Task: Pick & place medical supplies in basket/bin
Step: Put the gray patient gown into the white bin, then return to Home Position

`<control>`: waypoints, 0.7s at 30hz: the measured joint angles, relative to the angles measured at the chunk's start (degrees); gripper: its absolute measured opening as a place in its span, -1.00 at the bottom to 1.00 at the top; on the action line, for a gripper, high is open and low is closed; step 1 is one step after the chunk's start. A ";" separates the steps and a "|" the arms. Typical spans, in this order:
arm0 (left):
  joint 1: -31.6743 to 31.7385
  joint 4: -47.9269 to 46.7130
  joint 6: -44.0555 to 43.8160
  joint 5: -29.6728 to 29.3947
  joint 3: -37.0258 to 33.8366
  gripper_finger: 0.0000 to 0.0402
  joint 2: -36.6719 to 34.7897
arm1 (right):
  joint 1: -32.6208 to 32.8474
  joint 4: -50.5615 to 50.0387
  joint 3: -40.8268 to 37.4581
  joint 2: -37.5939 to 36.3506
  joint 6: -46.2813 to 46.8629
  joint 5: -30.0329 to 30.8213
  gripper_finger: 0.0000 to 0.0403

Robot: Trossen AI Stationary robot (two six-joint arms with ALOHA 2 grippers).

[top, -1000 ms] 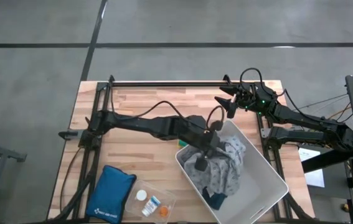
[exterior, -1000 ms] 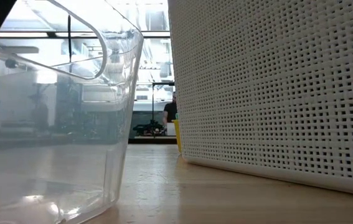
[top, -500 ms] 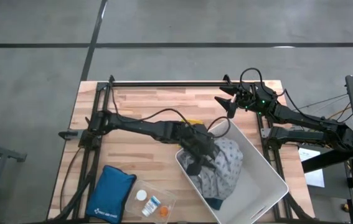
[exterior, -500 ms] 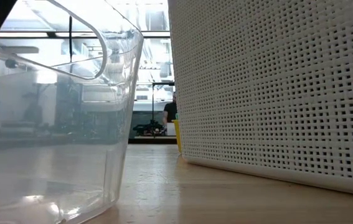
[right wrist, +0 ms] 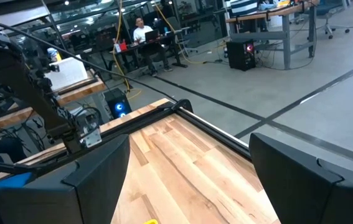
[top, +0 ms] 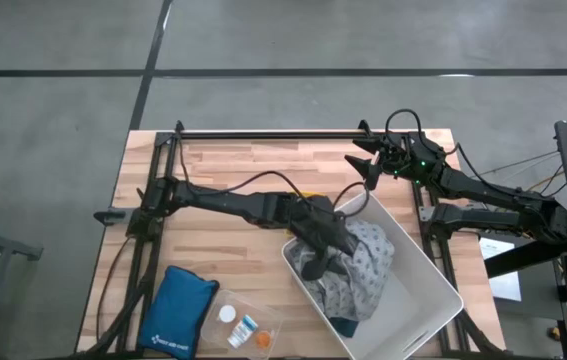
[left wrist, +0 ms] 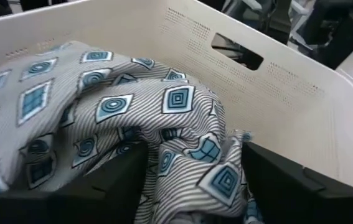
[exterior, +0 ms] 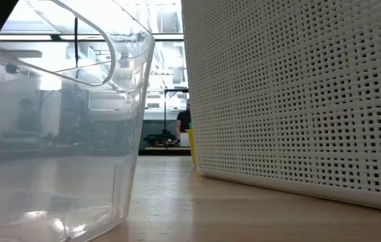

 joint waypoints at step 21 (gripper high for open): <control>0.27 -0.11 1.30 -0.85 0.00 0.55 -6.08 | 0.00 -0.01 0.00 0.00 0.01 0.00 0.61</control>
